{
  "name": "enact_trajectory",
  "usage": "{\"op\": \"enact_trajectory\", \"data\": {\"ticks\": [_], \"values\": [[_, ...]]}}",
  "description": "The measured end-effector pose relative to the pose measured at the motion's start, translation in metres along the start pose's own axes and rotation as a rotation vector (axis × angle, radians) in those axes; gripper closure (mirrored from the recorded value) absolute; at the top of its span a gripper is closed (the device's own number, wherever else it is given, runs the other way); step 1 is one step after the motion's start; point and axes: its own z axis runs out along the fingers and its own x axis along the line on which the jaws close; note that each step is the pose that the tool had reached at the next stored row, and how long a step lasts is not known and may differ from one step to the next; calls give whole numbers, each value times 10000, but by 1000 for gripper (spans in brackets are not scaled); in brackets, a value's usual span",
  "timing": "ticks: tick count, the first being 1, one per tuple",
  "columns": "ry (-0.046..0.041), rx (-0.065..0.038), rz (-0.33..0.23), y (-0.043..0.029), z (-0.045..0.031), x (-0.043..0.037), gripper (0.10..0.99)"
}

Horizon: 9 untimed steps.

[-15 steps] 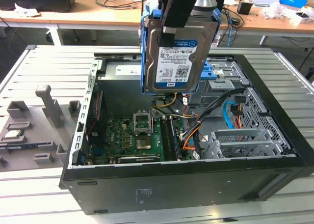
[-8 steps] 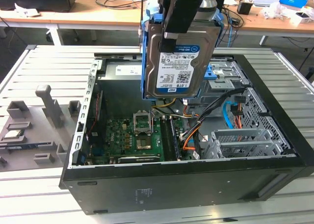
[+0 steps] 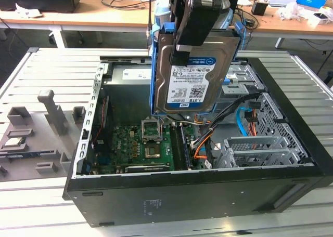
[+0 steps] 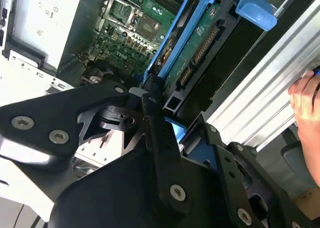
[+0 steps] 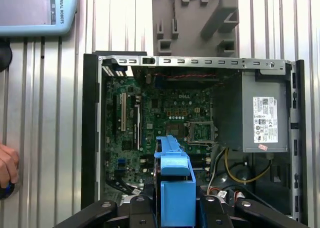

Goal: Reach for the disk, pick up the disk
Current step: 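Pick up the disk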

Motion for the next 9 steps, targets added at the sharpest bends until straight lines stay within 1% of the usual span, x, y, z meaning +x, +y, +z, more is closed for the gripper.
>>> {"op": "enact_trajectory", "data": {"ticks": [7, 9], "values": [[2, 0, 0, 1, -6, 150, 722], [5, 0, 0, 2, -9, 208, 722]]}}
